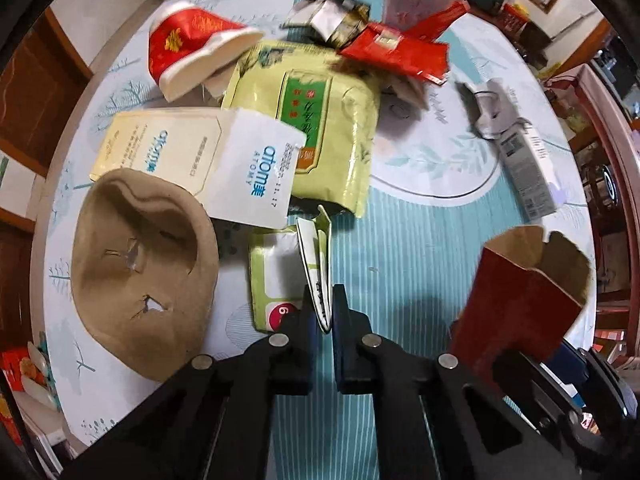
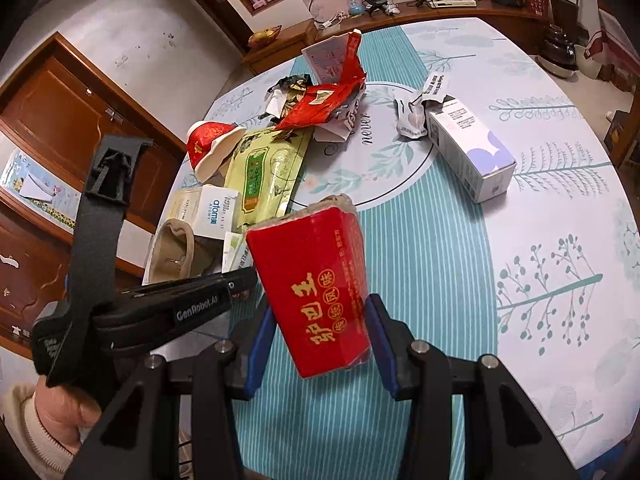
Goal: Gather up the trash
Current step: 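Lift the red box with the right tool while the left tool grasps a green wrapper, then lower both tools over the black bin and release the red box and wrapper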
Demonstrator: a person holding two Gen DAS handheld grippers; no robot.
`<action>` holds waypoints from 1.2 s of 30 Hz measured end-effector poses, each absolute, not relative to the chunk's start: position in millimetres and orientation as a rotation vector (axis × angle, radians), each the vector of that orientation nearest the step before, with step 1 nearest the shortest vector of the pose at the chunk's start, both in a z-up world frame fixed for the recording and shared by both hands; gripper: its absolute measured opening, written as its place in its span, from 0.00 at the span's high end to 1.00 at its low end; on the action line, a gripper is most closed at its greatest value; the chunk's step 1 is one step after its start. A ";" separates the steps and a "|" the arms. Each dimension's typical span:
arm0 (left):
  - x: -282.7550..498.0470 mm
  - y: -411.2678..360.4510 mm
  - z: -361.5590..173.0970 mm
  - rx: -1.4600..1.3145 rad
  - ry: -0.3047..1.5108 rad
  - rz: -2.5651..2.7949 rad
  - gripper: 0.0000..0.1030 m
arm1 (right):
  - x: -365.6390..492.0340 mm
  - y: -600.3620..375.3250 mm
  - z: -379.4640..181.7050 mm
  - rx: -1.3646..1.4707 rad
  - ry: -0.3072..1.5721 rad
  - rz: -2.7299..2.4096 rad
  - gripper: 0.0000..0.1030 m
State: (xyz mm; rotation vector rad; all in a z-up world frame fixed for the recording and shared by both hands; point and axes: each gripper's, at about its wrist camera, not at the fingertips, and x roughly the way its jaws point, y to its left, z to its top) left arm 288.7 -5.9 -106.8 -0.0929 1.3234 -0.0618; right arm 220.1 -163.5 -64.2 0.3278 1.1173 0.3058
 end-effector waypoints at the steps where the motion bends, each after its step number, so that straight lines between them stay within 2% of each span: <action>1: 286.9 -4.6 -102.4 -0.101 1.312 -0.071 0.96 | 219.4 -163.3 -64.0 0.330 1.117 0.306 0.56; 10: 238.9 15.0 -46.9 -0.257 1.194 -0.226 0.97 | 199.1 -165.0 -50.2 0.365 1.095 0.330 0.57; 21: 161.9 23.2 -6.6 -0.288 1.168 -0.291 0.97 | 136.5 -169.7 -12.8 0.403 1.046 0.383 0.58; 29: 91.1 -2.9 -3.3 -0.238 1.182 -0.334 0.97 | 69.4 -179.4 -3.2 0.408 1.062 0.412 0.58; 36: 32.7 -28.3 -24.9 -0.145 1.211 -0.338 0.97 | 13.7 -189.2 -24.6 0.415 1.123 0.420 0.58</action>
